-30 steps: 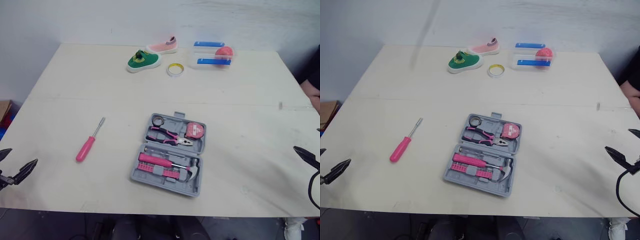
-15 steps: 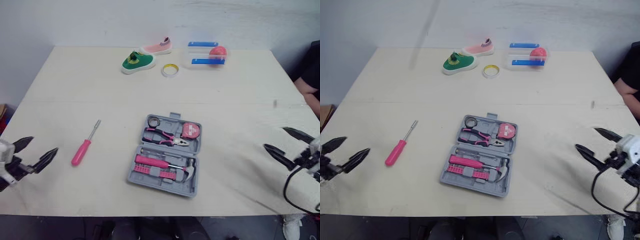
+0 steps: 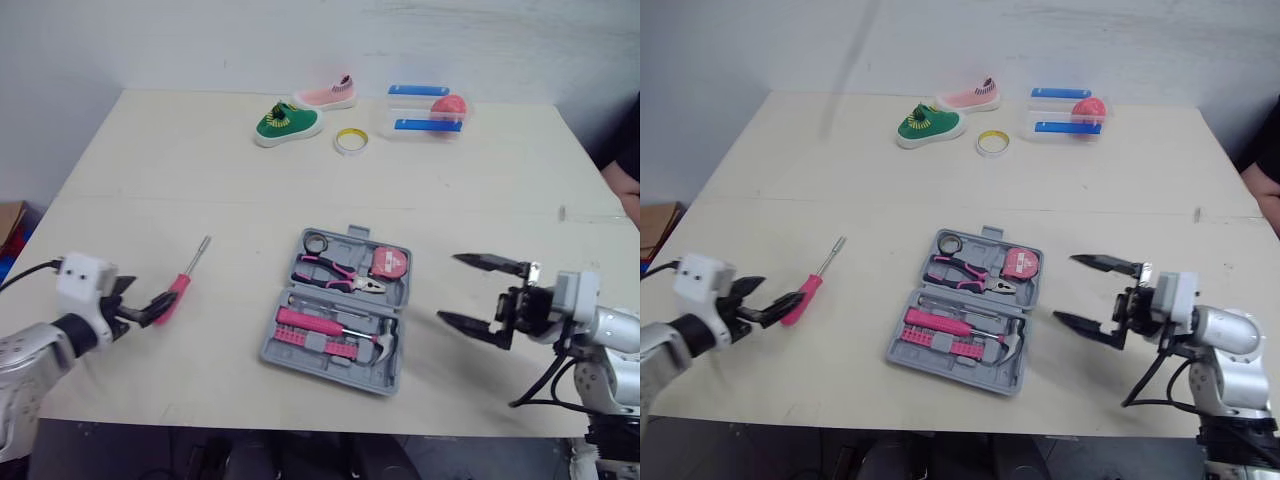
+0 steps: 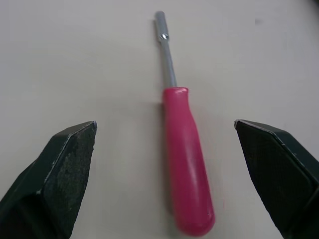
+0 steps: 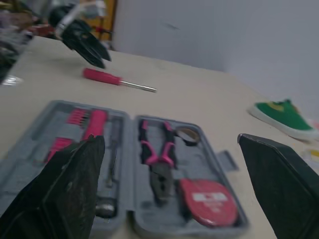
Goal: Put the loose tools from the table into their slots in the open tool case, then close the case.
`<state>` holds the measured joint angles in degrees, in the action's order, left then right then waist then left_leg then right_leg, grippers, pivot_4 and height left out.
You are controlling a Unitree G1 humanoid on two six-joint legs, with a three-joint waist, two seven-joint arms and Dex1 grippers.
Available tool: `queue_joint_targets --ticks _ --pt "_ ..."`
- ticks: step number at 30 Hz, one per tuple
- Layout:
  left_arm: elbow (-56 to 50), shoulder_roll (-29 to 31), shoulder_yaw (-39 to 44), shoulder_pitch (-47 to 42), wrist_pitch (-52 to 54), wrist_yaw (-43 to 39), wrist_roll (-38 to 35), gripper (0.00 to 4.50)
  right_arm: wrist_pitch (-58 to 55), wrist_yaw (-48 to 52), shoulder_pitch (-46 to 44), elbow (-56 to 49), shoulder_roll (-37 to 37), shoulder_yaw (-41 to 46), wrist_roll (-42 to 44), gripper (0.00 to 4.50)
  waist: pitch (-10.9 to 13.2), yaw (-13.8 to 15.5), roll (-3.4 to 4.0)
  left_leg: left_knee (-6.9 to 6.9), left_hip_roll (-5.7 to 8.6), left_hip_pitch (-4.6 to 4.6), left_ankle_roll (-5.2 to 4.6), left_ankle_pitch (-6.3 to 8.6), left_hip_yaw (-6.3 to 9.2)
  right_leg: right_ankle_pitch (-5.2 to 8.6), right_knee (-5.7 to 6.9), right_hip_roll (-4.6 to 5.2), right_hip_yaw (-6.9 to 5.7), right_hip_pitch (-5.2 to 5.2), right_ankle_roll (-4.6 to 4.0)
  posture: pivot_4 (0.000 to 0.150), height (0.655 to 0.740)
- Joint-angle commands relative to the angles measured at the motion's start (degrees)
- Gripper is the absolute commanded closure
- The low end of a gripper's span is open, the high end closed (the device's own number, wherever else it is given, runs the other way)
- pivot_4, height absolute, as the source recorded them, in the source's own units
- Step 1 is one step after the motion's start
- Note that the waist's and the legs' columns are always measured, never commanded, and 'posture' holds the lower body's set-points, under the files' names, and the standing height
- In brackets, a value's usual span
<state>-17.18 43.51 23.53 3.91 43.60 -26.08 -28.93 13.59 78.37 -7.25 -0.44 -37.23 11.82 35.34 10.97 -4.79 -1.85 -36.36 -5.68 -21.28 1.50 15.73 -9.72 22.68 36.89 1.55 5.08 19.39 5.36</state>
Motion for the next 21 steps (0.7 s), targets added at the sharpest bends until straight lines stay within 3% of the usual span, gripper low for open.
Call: queue_joint_targets --ticks 1,3,12,17,21 --pt "0.11 0.29 -1.63 -0.46 -1.62 -0.89 2.16 0.00 0.47 -0.12 0.55 -0.50 -0.51 1.87 0.32 0.05 0.00 0.00 0.00 -0.01 0.00 0.00 0.00 0.00 -0.02 0.00 -0.01 0.00 -0.01 0.01 0.00 0.150 0.7400" --pt "1.17 -0.35 -2.88 -0.97 -2.20 -1.22 2.81 0.00 0.32 -0.73 1.05 -0.68 -0.35 1.99 0.28 0.05 0.00 0.06 0.00 -0.01 -0.01 0.00 0.00 0.00 -0.04 0.01 -0.02 0.00 0.00 0.01 -0.01 0.150 0.7400" --pt "7.91 -2.80 -7.13 -3.00 -4.99 -3.14 6.15 3.96 -1.80 -6.99 2.11 -6.36 -0.31 1.40 -1.15 0.00 -0.04 0.20 0.07 -0.14 0.02 0.10 -0.05 -0.03 -0.01 0.00 0.10 0.07 0.02 -0.10 -0.01 0.150 0.7400" --pt "8.46 -2.73 -5.66 -4.31 -11.19 -5.82 6.43 3.94 -1.94 -7.69 1.82 -6.05 -0.59 1.44 -1.67 0.00 -0.04 0.33 0.08 -0.13 0.03 0.09 -0.05 -0.04 0.03 0.00 0.12 0.07 -0.02 -0.10 -0.02 0.150 0.7400" --pt "3.97 1.70 -3.77 -6.64 -25.40 -19.95 3.96 3.94 -1.48 -6.87 1.36 -5.09 -0.86 0.72 -2.65 0.00 0.00 0.47 -0.05 -0.13 0.01 -0.06 -0.05 -0.04 0.04 -0.01 0.10 0.05 -0.08 0.01 -0.03 0.150 0.7400"
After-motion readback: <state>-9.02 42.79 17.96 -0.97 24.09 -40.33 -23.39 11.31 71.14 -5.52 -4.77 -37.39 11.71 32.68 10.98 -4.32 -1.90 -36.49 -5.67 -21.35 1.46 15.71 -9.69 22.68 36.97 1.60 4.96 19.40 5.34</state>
